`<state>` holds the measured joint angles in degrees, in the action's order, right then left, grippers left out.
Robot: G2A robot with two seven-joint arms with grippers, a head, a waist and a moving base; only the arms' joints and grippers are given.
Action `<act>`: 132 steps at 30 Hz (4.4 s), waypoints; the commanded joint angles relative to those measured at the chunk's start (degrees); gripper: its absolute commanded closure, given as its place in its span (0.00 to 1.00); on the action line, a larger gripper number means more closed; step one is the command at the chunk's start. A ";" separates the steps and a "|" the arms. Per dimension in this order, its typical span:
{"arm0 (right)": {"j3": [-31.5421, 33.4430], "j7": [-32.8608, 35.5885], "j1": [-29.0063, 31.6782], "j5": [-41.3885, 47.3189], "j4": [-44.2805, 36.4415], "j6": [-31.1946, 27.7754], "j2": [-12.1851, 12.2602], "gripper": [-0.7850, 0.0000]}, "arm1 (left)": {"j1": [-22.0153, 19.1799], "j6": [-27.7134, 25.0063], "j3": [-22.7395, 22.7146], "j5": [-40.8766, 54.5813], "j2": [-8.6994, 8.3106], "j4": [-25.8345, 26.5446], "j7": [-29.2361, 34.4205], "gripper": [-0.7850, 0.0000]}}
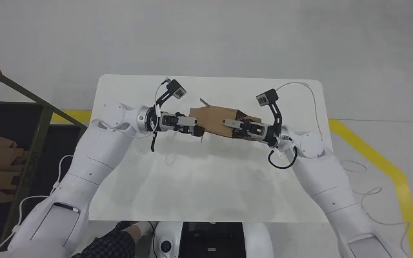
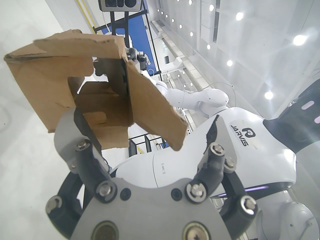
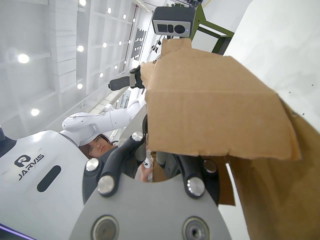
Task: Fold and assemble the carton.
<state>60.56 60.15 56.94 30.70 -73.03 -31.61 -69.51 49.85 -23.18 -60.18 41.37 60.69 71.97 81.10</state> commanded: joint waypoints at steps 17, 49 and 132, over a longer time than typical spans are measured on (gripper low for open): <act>3.45 -2.45 -0.60 1.56 2.19 0.91 0.34 1.00 | 2.63 0.35 -2.39 -0.27 -0.74 2.19 0.35 0.00; 0.11 -4.03 2.91 -4.38 -3.89 3.42 -0.19 1.00 | 1.76 0.13 -2.12 -0.49 -0.31 1.39 0.13 0.00; 0.86 3.24 1.48 -0.52 -0.94 3.46 0.03 1.00 | 1.72 -2.21 -7.12 -15.04 -1.87 3.19 -3.21 0.00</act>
<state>61.40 63.48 58.43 30.27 -73.93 -28.21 -69.48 51.41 -25.45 -67.30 28.35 58.95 74.48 77.99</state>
